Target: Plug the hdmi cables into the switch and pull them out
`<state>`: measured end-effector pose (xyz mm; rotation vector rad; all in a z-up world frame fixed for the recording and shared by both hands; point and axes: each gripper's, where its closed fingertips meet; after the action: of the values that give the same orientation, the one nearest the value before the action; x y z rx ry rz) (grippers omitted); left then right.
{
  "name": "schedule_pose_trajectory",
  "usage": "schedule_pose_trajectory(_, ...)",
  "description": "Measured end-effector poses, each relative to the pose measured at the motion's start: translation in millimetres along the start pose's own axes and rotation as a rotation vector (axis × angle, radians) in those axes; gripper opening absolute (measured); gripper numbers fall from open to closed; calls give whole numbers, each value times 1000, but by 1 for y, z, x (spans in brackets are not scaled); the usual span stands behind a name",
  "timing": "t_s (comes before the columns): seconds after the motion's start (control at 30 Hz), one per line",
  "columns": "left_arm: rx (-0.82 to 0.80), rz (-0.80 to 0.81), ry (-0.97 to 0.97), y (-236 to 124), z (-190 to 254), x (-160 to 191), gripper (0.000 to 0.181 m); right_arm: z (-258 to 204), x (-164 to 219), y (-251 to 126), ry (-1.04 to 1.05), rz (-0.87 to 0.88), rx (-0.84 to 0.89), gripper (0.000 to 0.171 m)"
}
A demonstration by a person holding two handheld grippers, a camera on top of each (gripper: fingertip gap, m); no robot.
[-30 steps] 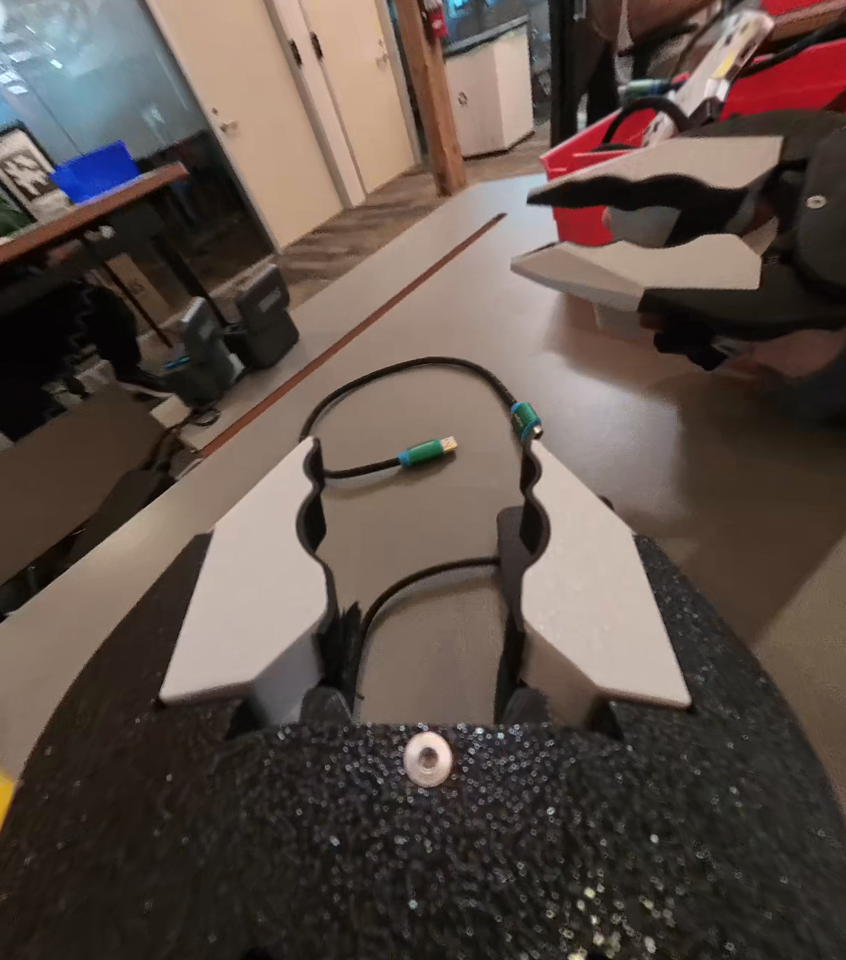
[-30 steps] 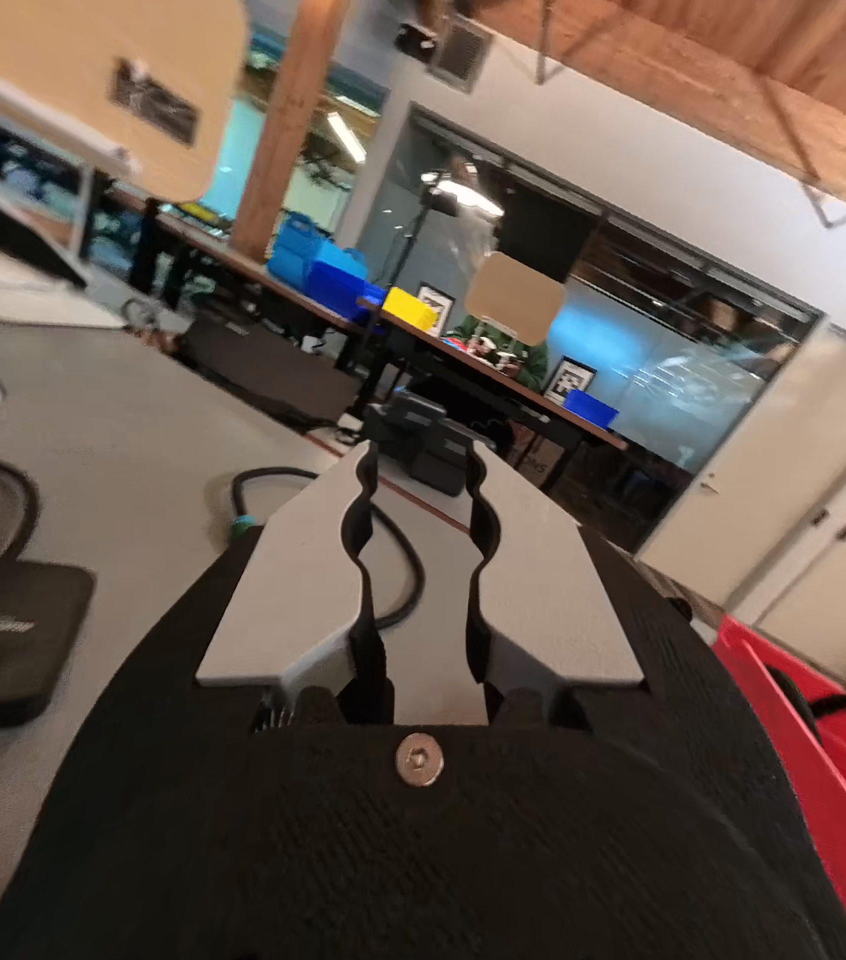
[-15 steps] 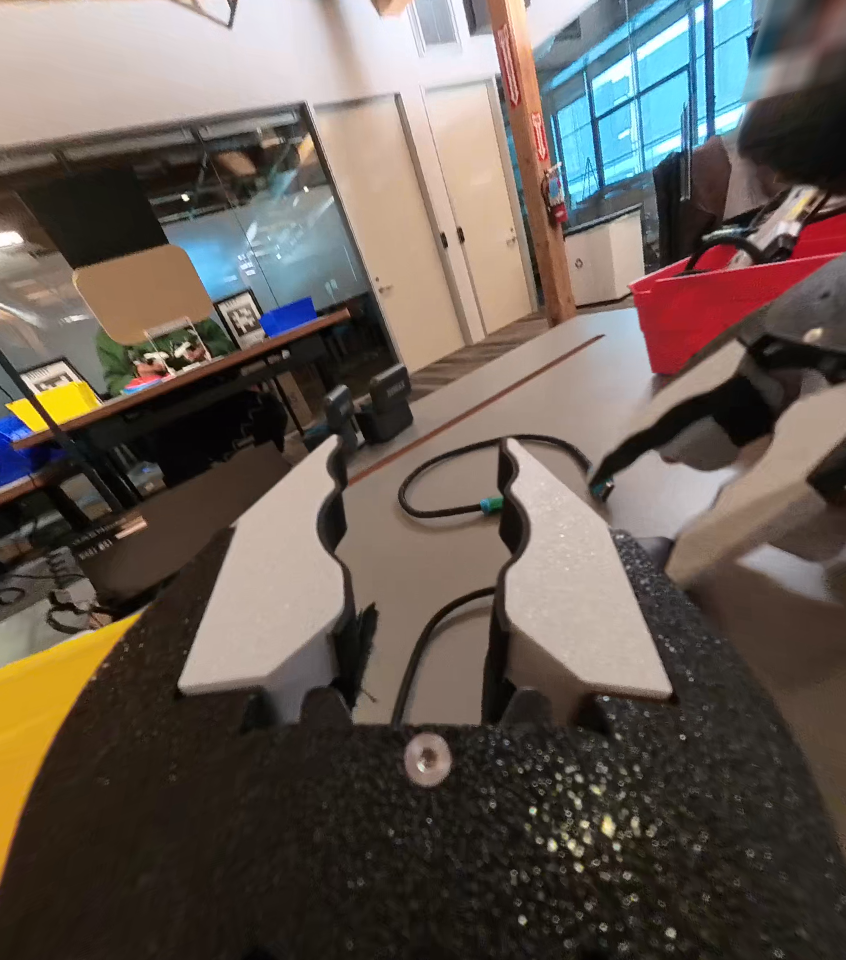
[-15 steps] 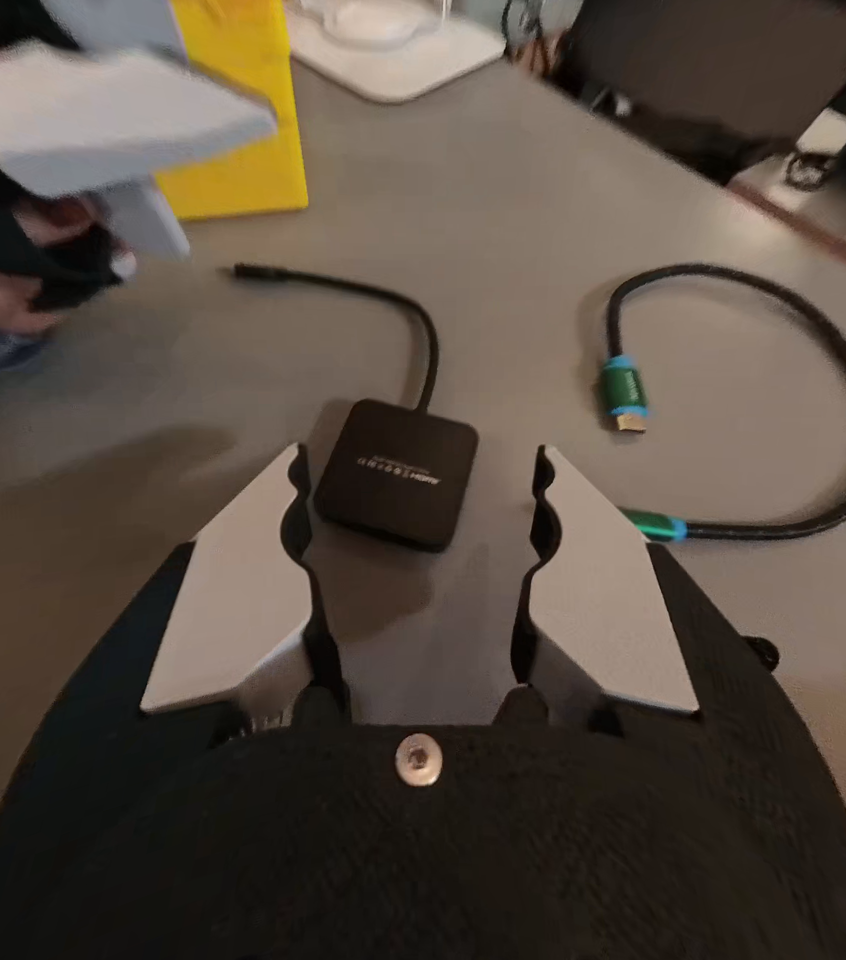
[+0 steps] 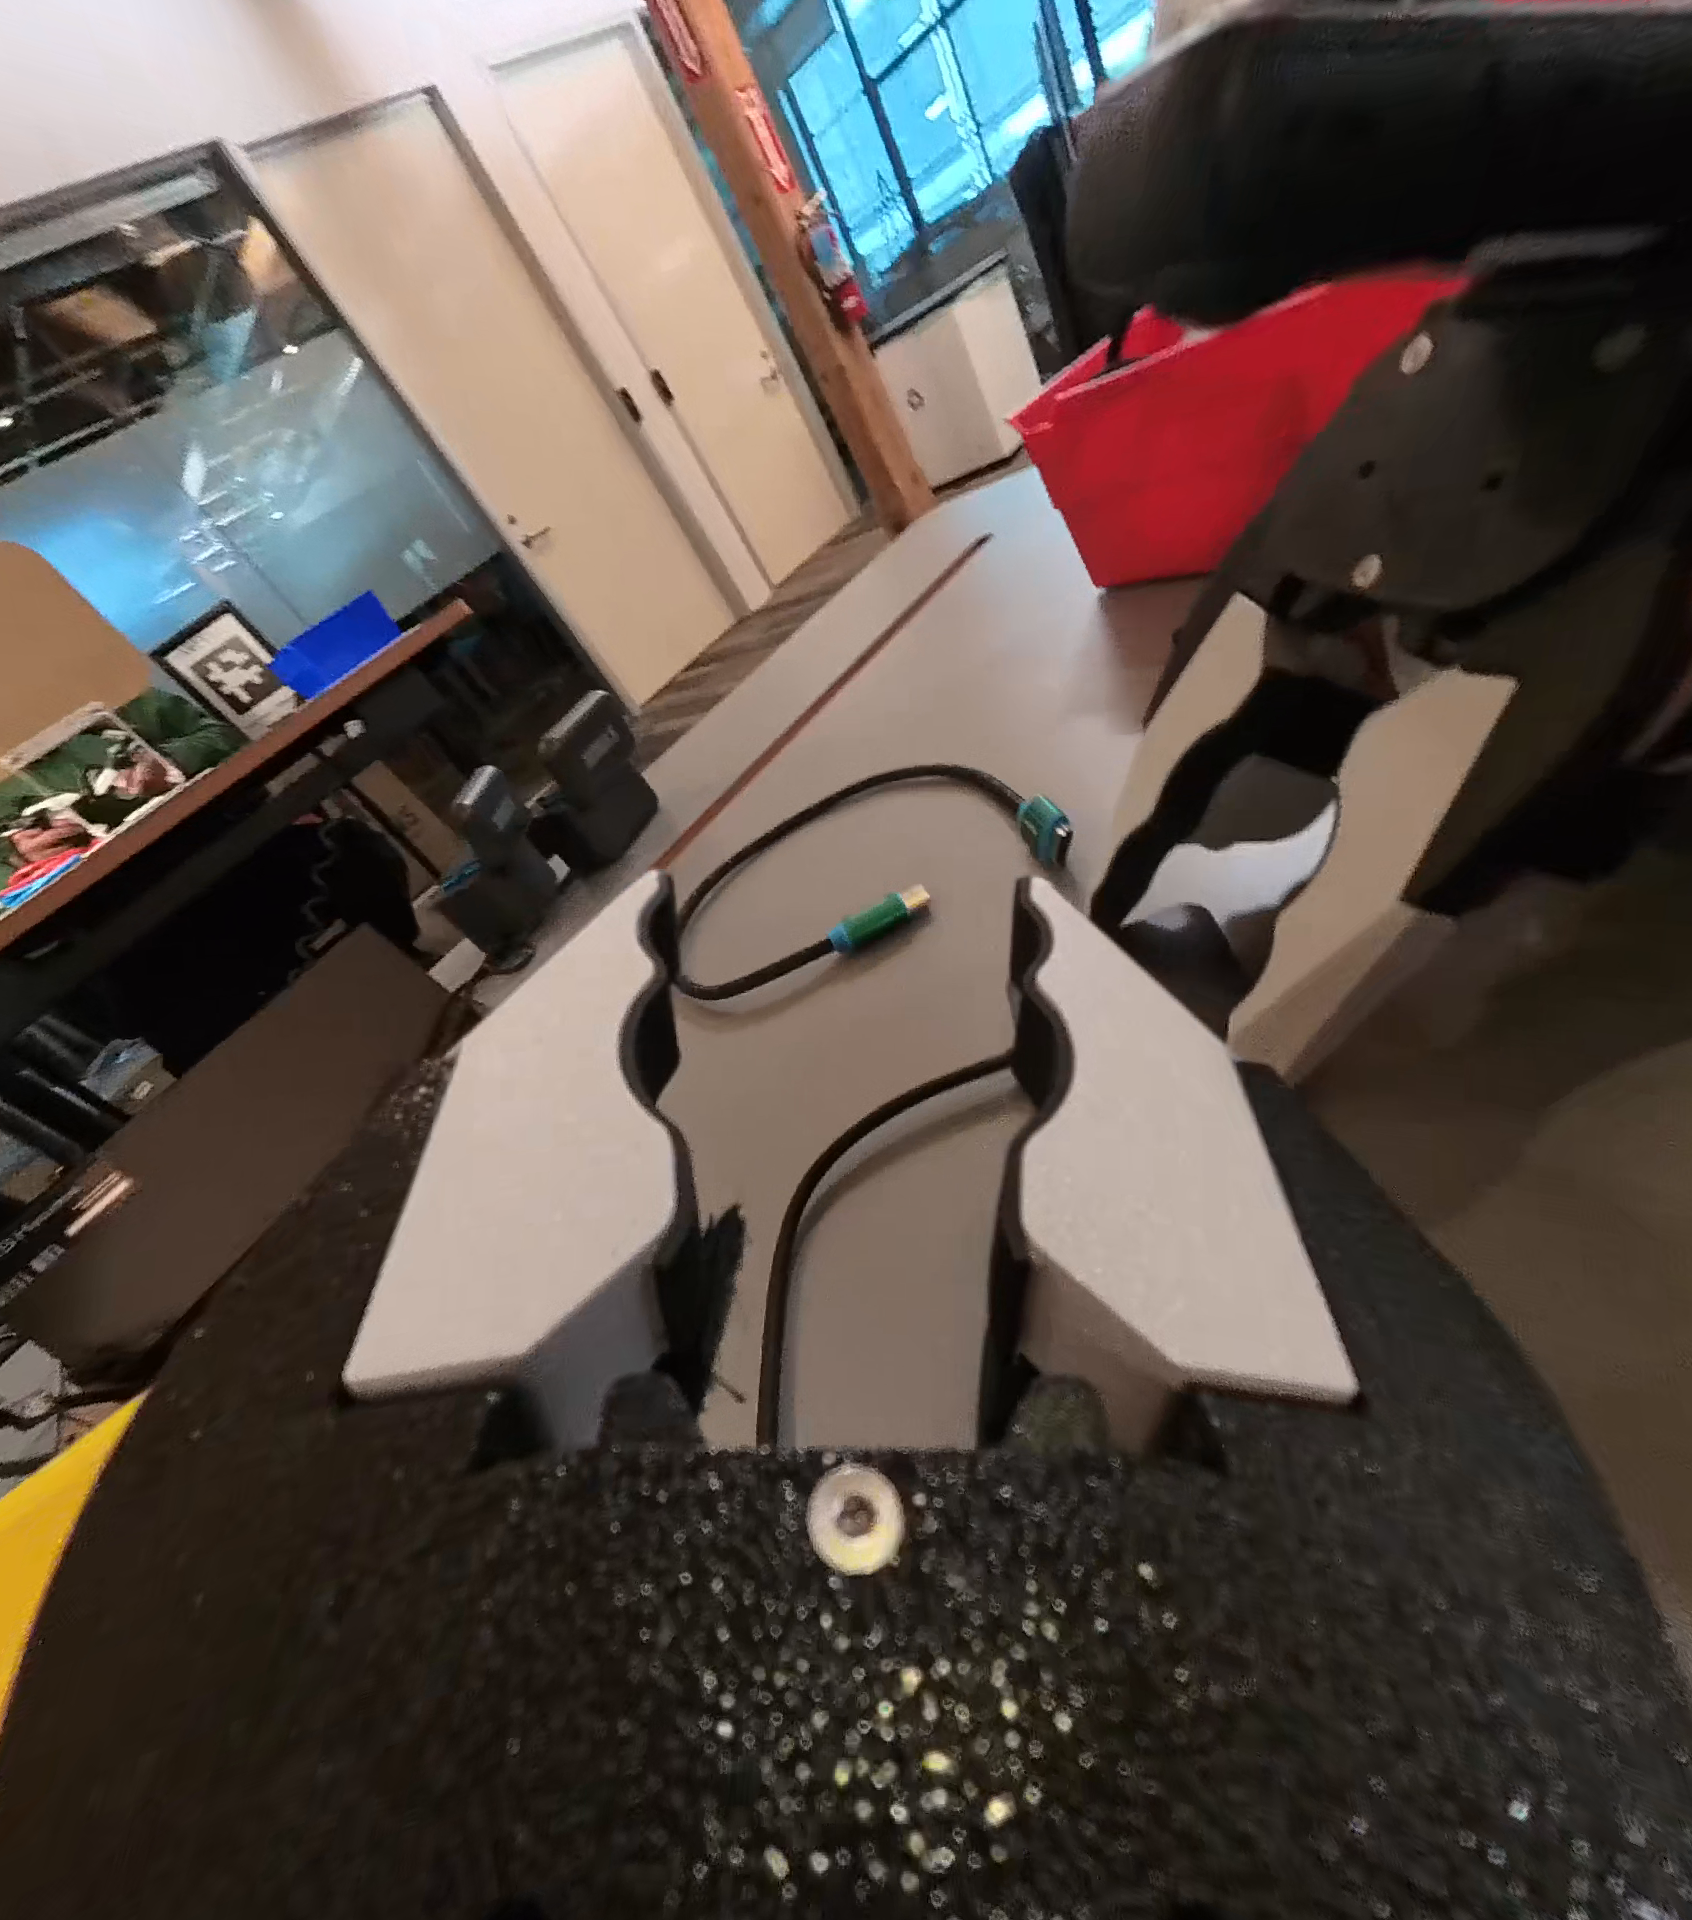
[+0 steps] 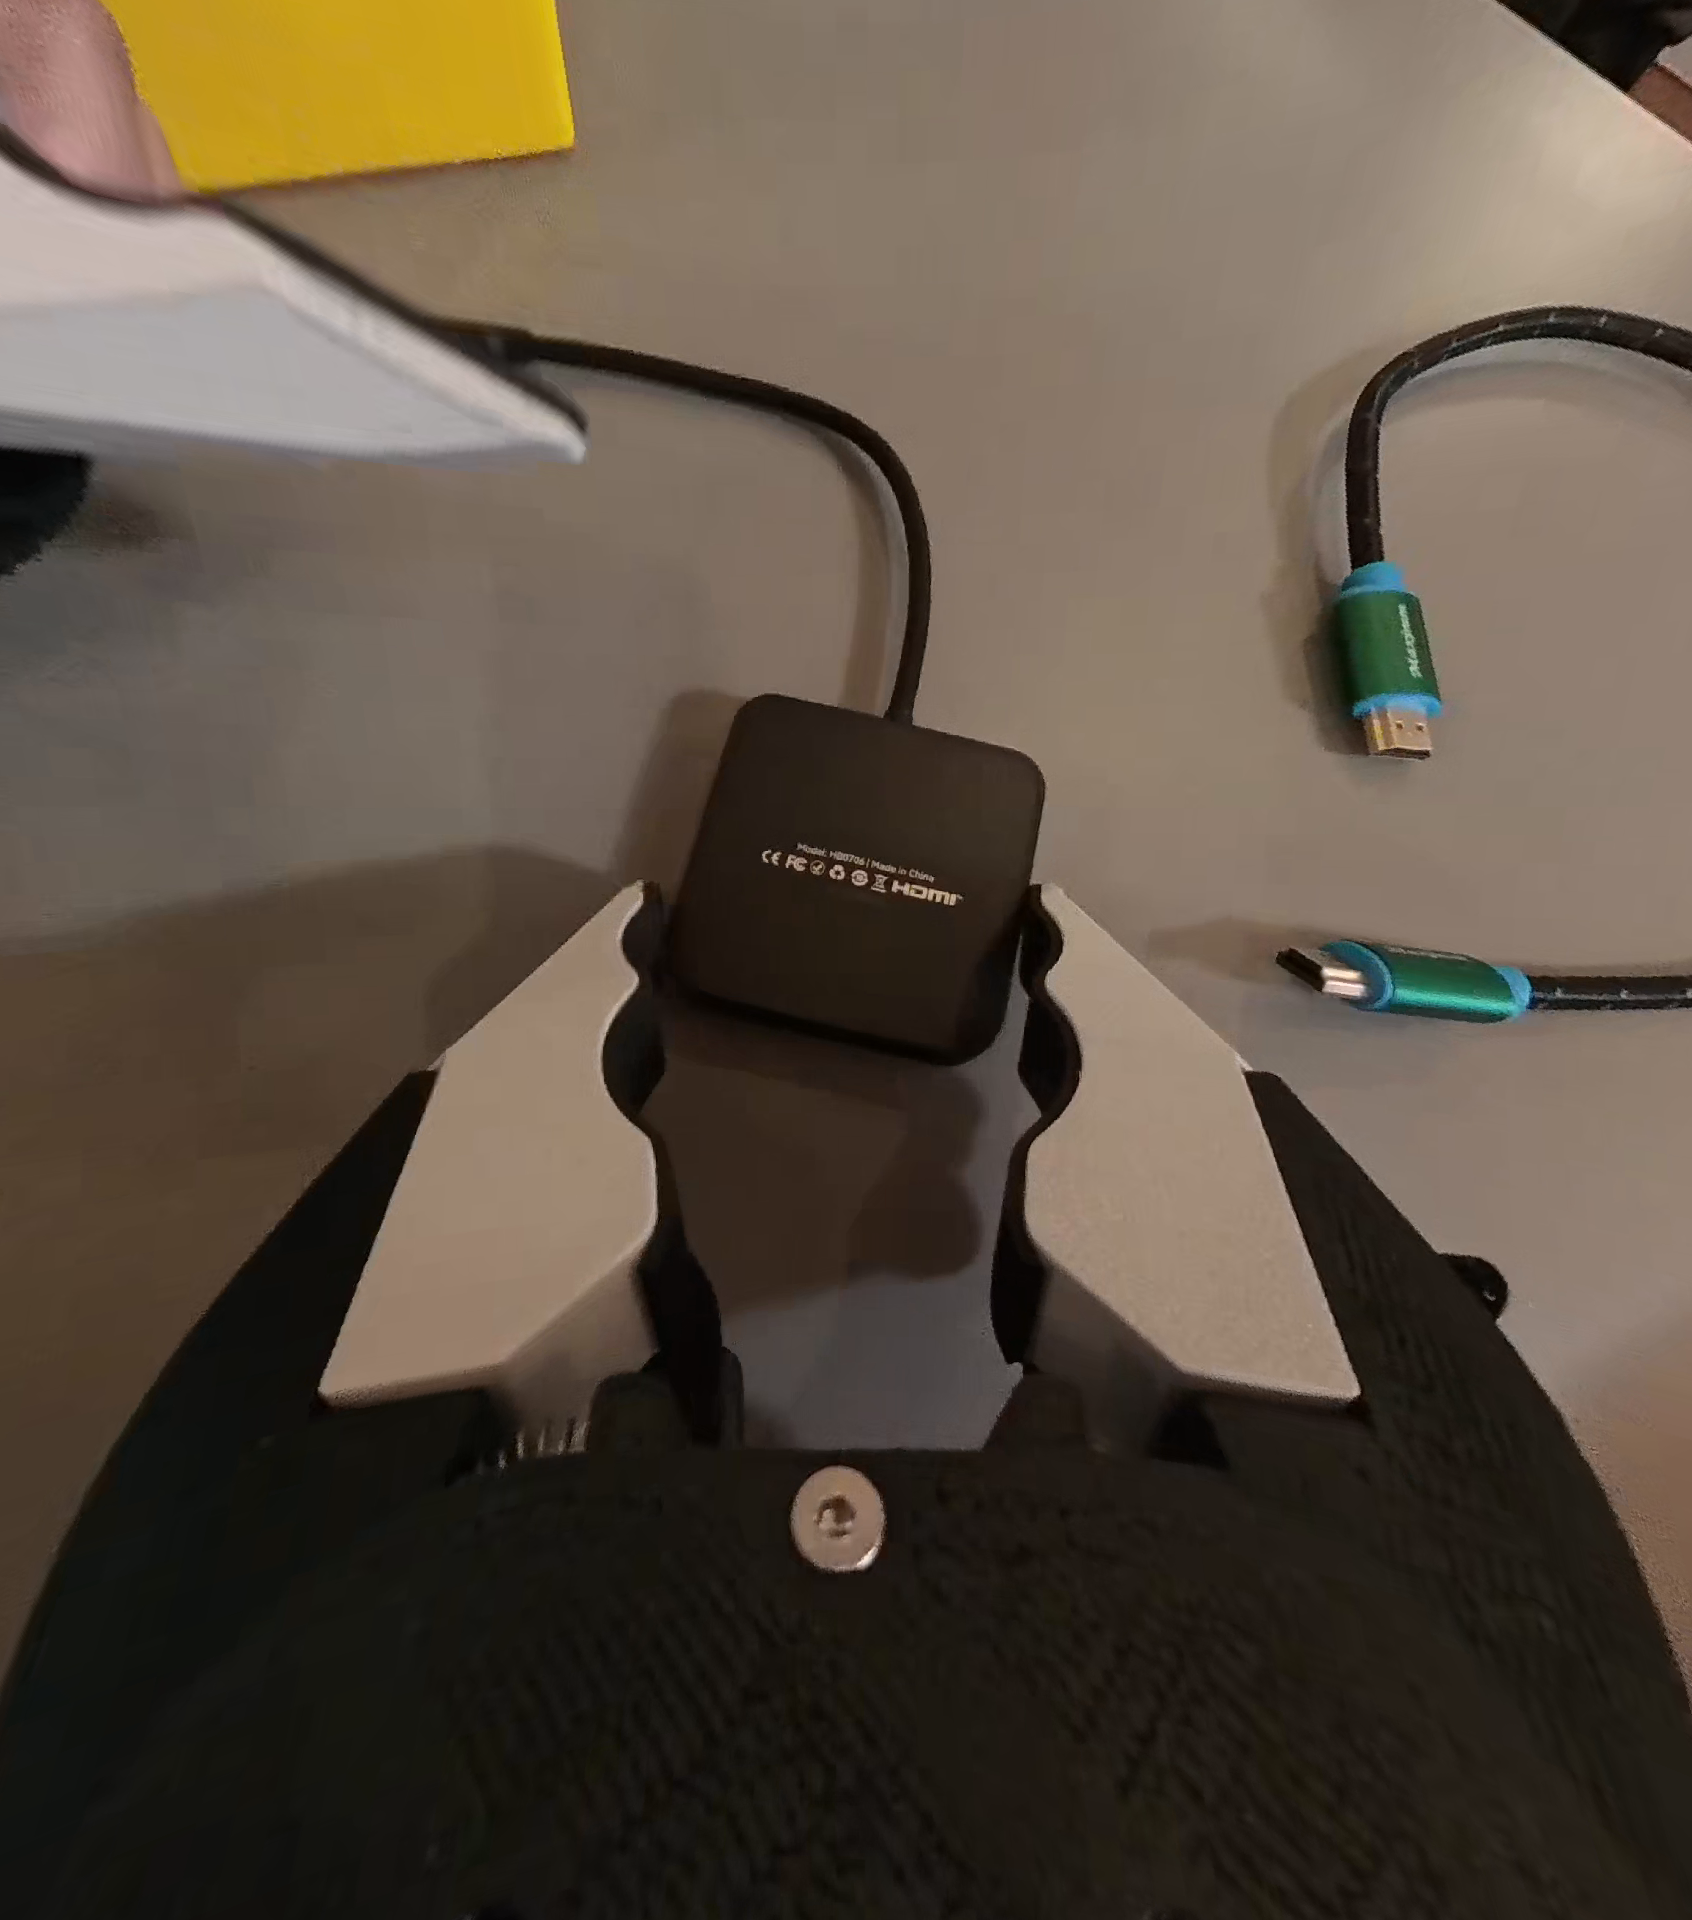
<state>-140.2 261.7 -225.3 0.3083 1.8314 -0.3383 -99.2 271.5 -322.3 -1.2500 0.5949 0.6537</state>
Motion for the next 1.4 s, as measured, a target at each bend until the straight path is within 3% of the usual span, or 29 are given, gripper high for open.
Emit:
schedule_pose_trajectory(0.13,66,-57,145,2,15,11,72,2,-1,-5,93,46,-78,68)
schedule_pose_trajectory(0.37,176,-260,621,27,36,56,81,11,-5,-16,367,182,-298,68)
schedule_pose_trajectory(0.43,157,-262,690,39,34,63,62,12,-4,-18,376,188,-310,68)
schedule_pose_trajectory(0.77,204,-203,908,69,62,69,19,11,-4,-21,373,205,-364,68)
schedule_pose_trajectory(0.87,150,-230,874,70,58,71,11,16,-6,-22,312,226,-323,64)
schedule_pose_trajectory(0.93,69,-249,878,71,44,71,11,30,-28,-39,269,380,-248,66)
schedule_pose_trajectory(1.03,-20,-200,717,72,25,54,11,73,-60,-88,232,681,-4,63)
schedule_pose_trajectory(1.1,-54,-157,570,70,13,43,11,101,-55,-108,185,722,199,57)
schedule_pose_trajectory(1.2,-19,-76,420,65,7,33,11,119,-34,-101,49,586,392,56)
schedule_pose_trajectory(1.4,34,11,272,57,3,21,11,114,3,-53,-309,200,498,53)
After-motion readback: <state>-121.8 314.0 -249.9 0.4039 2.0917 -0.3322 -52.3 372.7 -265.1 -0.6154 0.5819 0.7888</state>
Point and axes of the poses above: each gripper's, where its closed fingertips meet, y out along the fingers, x out of its underside, z = x × y across the jaws, and after that the axes turned 13 degrees about -y, right-handed
